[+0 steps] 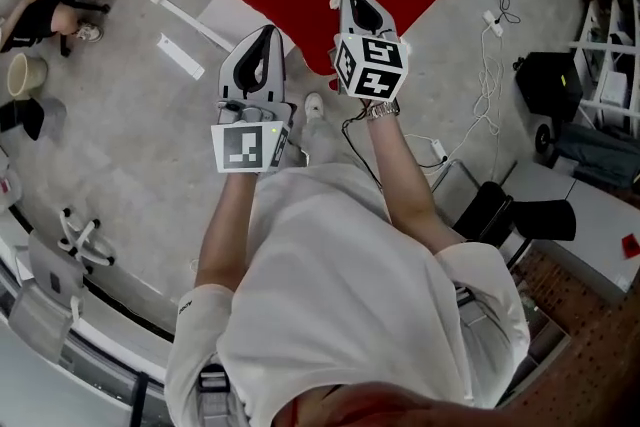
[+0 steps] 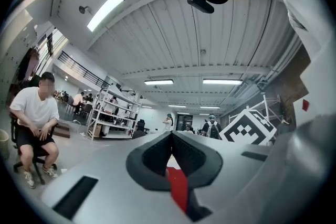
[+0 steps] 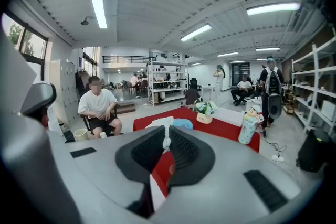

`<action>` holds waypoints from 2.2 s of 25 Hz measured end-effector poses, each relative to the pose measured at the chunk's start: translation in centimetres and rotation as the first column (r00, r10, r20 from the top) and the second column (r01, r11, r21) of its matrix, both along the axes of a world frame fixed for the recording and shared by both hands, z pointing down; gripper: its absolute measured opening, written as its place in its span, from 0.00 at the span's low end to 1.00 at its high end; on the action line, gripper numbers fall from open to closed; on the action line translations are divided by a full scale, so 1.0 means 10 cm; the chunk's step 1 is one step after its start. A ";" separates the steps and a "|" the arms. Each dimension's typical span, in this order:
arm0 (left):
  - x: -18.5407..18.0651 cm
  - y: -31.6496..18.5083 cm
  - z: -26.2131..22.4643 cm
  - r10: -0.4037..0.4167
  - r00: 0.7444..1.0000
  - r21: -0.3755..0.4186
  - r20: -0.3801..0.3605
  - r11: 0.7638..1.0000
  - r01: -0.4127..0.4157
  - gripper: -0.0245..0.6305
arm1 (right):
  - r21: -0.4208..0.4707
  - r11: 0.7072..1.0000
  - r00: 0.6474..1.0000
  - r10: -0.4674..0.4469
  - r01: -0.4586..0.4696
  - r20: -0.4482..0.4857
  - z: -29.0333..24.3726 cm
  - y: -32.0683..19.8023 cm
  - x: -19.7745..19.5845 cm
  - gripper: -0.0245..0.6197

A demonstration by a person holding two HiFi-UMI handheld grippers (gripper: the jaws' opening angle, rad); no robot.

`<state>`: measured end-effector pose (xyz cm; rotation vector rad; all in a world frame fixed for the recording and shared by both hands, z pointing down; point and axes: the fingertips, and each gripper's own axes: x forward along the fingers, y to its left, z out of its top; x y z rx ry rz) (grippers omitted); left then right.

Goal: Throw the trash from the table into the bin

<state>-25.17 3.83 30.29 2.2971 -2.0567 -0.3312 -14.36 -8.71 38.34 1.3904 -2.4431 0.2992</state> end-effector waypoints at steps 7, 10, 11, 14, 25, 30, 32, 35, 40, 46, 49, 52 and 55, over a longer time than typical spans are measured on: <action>0.76 -0.18 0.02 0.146 0.989 0.007 -0.019 0.989 -0.146 0.04 | 0.045 0.990 0.991 0.131 -0.131 0.003 -0.20 0.16 0.92 0.08; 1.10 -0.24 0.01 0.189 0.982 0.011 -0.022 0.982 -0.189 0.04 | 0.047 0.984 0.985 0.170 -0.170 0.003 -0.24 0.17 1.29 0.08; 1.21 -0.26 0.01 0.206 0.978 0.012 -0.023 0.979 -0.205 0.04 | 0.048 0.982 0.983 0.185 -0.185 0.002 -0.24 0.18 1.42 0.08; 1.59 -0.35 0.02 0.262 0.965 0.012 -0.027 0.965 -0.262 0.04 | 0.052 0.970 0.971 0.237 -0.237 0.000 -0.25 0.21 1.84 0.08; 3.04 -0.50 0.09 0.337 0.942 -0.006 -0.011 0.942 -0.337 0.04 | 0.048 0.946 0.946 0.319 -0.321 0.053 -0.19 0.29 3.39 0.08; 3.70 -0.59 0.09 0.294 0.956 -0.008 -0.020 0.956 -0.294 0.04 | 0.050 0.961 0.962 0.268 -0.271 0.058 -0.19 0.22 3.98 0.08; 3.97 -0.63 0.09 0.279 0.960 -0.007 0.000 0.960 -0.279 0.04 | 0.048 0.968 0.968 0.243 -0.247 0.069 -0.19 0.19 4.25 0.08; 4.31 -0.68 0.09 0.240 0.971 -0.011 0.023 0.971 -0.240 0.04 | 0.040 0.977 0.975 0.208 -0.211 0.082 -0.16 0.15 4.62 0.08; 4.64 -0.69 0.19 0.192 0.980 -0.021 0.044 0.981 -0.191 0.04 | 0.016 0.991 0.988 0.135 -0.136 0.070 -0.01 0.14 4.98 0.08; 4.69 -0.67 0.44 0.163 0.985 -0.067 0.051 0.985 -0.159 0.04 | -0.042 0.995 0.993 0.089 -0.086 0.073 0.34 0.11 5.00 0.08; 4.57 -0.75 0.66 0.147 0.988 -0.107 0.056 0.984 -0.141 0.04 | -0.092 0.991 0.993 0.099 -0.092 0.067 0.65 0.03 4.94 0.08; 4.54 -0.87 0.94 0.142 0.988 -0.140 0.067 0.981 -0.132 0.04 | -0.135 0.985 0.992 0.117 -0.108 0.057 0.96 -0.05 4.99 0.08; 4.59 -0.98 1.24 0.176 0.981 -0.177 0.086 0.971 -0.159 0.04 | -0.164 0.980 0.992 0.124 -0.116 0.037 1.23 -0.08 4.98 0.08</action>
